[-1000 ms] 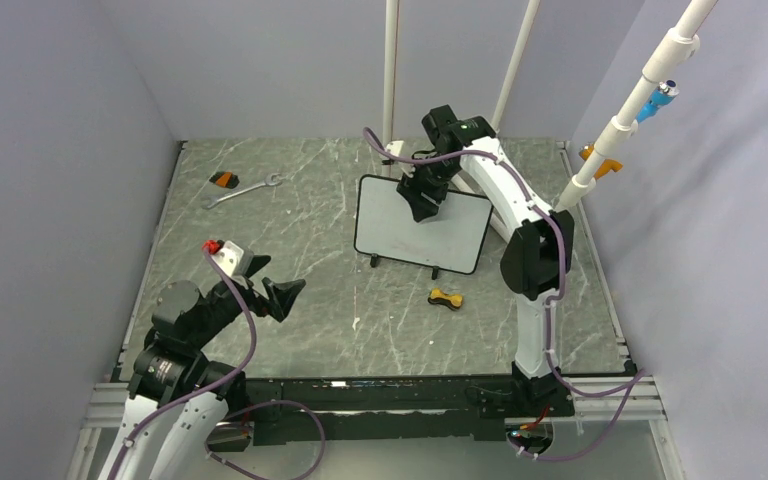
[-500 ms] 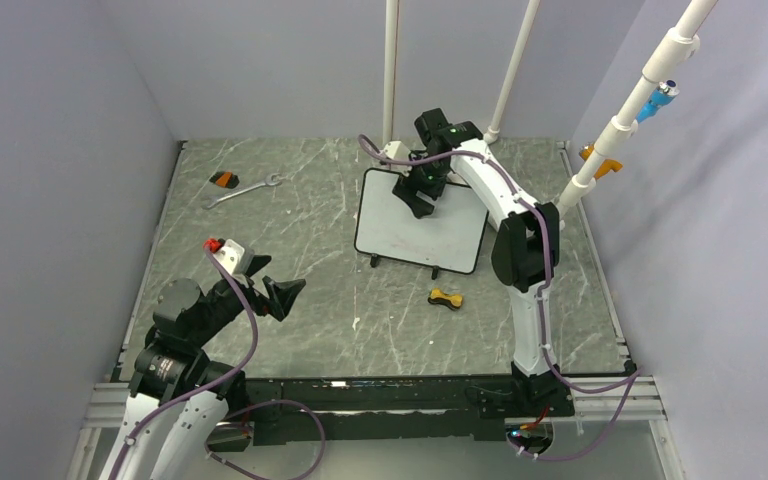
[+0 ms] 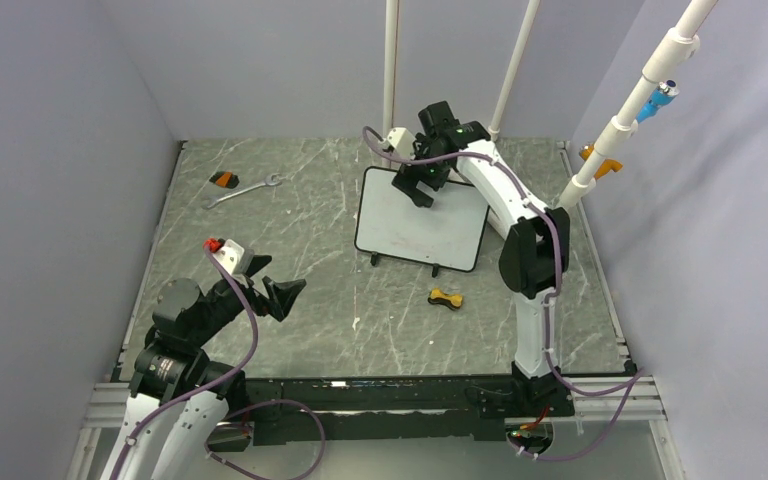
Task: Erase the whiteboard
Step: Place the whiteboard on the whiteboard stand, then reset both arms
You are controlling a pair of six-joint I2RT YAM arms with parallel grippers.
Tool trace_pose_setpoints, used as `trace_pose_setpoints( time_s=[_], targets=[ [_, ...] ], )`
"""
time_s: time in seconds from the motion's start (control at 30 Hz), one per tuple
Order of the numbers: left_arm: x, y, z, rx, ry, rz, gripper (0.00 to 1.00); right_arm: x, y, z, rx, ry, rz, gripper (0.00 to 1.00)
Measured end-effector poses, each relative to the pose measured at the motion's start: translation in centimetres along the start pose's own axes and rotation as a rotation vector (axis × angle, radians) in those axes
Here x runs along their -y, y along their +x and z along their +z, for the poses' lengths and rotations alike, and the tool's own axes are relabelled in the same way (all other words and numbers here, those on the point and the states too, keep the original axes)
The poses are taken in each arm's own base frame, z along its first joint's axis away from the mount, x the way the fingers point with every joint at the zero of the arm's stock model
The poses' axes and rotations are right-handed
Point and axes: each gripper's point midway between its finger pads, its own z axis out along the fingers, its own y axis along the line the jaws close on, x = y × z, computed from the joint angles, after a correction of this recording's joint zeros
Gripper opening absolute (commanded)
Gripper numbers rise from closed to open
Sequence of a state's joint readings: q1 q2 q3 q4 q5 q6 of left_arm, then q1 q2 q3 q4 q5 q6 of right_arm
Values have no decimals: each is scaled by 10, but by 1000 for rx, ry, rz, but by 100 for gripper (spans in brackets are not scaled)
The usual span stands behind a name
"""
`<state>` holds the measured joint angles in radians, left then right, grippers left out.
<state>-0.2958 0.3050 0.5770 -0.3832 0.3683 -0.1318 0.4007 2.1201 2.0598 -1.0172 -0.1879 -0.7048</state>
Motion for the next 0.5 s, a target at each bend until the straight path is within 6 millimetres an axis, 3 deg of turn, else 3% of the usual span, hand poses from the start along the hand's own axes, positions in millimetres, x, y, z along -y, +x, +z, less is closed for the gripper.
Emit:
trace_pose_setpoints(
  time_s=[0.17,0.3,0.5],
  targets=[
    [0,0,0,2,1,1,99,2,-7,-27,49,52,-10,100],
    [0,-1,1,1,6,-2,99,-4,-11,-61,102,94,-19,100],
    [7,-1,14,-13,82,-48,99,-36,-4,-129,231,152,-23,100]
  ],
)
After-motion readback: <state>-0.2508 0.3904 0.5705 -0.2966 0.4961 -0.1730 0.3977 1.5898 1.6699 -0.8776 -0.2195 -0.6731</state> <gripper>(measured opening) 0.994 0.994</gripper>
